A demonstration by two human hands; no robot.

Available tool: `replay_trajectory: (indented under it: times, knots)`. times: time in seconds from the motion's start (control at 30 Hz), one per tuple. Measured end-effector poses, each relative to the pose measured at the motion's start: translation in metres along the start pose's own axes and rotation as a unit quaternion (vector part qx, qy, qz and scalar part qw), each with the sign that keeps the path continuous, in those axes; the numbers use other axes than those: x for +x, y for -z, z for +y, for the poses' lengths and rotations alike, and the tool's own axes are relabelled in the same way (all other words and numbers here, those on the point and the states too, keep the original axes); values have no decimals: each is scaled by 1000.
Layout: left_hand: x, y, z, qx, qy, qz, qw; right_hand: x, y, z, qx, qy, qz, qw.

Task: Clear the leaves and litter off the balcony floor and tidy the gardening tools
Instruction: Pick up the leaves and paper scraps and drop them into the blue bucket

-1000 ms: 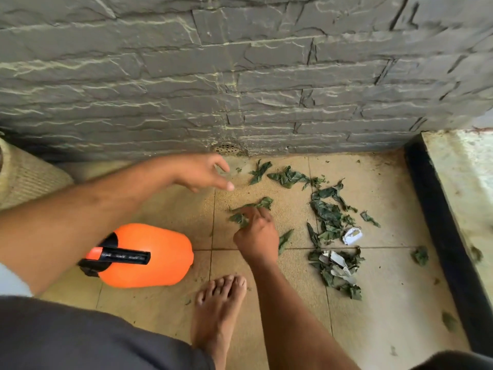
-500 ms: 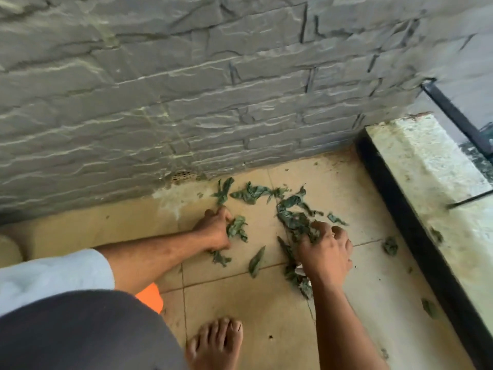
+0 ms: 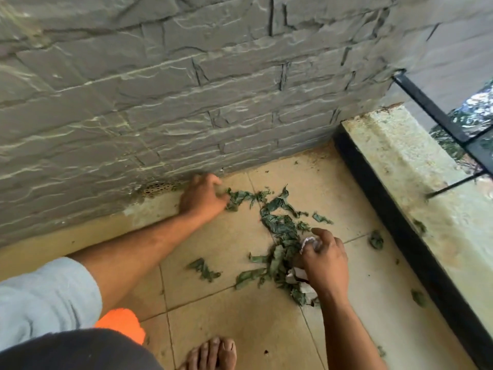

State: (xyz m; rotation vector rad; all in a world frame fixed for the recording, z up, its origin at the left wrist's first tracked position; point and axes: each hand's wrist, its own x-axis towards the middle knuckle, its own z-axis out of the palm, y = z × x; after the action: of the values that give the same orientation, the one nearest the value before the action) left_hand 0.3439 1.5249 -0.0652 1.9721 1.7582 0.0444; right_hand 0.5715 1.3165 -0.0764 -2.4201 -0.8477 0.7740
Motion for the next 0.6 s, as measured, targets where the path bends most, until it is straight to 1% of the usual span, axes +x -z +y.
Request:
replay_trajectory:
  times: [0.03, 0.07, 0.17, 0.23, 0.3, 0.33, 0.43, 0.5, 0.6]
  knots:
    - [7, -3, -6, 27, 37, 27, 999, 0, 2, -1, 6, 1, -2, 1000]
    - [11, -8, -10, 46, 59, 24, 997, 0, 3, -1, 7, 4, -7, 1000]
    - [11, -26, -6, 68, 69, -35, 995, -1, 0, 1, -12, 9, -20, 1000]
    - [14, -33, -1, 61, 64, -27, 996, 1, -1, 3, -24, 0, -30, 999]
    - [17, -36, 5, 41, 44, -13, 998, 3, -1, 2, -26, -3, -45, 999]
    - [17, -38, 9, 27, 31, -21, 999, 3, 0, 1, -25, -3, -55, 998]
    - [9, -48, 31, 0, -23, -73, 997, 1, 3, -2, -41, -2, -80, 996]
    - [-2, -54, 47, 11, -76, -100, 992, -3, 6, -3, -58, 10, -91, 994]
    - [-28, -62, 68, 37, -133, -146, 980, -7, 10, 1, -64, 30, -112, 991]
